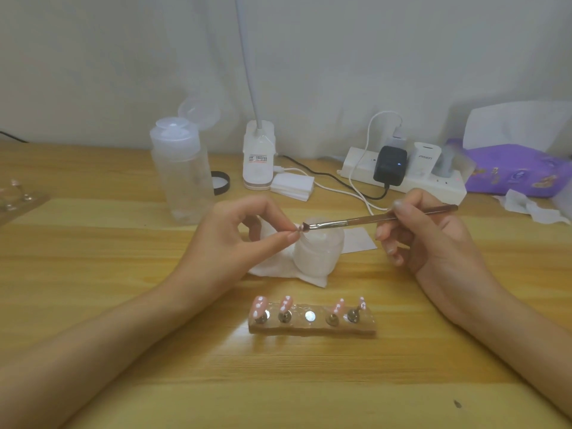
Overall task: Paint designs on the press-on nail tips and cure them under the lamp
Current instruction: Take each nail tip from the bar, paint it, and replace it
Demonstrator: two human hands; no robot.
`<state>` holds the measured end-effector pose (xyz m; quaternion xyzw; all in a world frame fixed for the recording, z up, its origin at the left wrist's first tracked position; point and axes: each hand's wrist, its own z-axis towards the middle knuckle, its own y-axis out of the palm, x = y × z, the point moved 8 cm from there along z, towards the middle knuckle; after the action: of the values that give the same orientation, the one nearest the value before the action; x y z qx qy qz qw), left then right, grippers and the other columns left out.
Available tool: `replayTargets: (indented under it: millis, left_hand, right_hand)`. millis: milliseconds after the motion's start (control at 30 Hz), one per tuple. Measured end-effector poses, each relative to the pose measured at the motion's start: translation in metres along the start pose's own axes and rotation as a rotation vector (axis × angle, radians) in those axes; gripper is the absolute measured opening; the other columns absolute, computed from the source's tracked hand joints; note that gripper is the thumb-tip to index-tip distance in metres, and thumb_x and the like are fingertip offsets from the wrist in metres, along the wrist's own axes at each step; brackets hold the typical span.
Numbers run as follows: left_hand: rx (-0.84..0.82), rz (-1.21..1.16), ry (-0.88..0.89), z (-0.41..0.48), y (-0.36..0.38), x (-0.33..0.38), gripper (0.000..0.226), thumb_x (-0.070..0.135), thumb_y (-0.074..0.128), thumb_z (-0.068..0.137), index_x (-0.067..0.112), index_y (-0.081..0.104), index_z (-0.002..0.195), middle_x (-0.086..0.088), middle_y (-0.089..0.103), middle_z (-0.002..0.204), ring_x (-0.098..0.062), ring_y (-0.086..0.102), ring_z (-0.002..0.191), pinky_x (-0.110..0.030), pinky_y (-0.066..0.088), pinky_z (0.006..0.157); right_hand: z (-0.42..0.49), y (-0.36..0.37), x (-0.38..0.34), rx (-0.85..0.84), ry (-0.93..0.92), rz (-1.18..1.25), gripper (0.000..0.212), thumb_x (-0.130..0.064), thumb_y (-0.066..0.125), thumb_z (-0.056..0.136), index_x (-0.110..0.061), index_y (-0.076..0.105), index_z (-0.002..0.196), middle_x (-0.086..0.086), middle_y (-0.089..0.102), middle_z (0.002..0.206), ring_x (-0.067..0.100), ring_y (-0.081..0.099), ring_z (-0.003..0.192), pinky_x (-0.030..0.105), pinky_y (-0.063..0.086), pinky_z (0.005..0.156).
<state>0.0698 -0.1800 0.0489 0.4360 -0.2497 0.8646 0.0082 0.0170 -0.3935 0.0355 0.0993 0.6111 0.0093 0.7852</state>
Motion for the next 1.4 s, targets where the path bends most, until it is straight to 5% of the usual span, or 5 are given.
replayTargets:
  millis: [1400]
  left_hand:
    - [0.003, 0.07, 0.031, -0.005, 0.002, 0.012, 0.013, 0.014, 0.079, 0.081, 0.017, 0.069, 0.073, 0.034, 0.052, 0.055, 0.0, 0.04, 0.051, -0.004, 0.032, 0.055]
  right_hand:
    - [-0.003, -0.001, -0.009, 0.063, -0.044, -0.006, 0.018, -0.026, 0.057, 0.086, -0.023, 0.05, 0.07, 0.001, 0.064, 0.063, 0.005, 0.026, 0.043, 0.014, 0.024, 0.04]
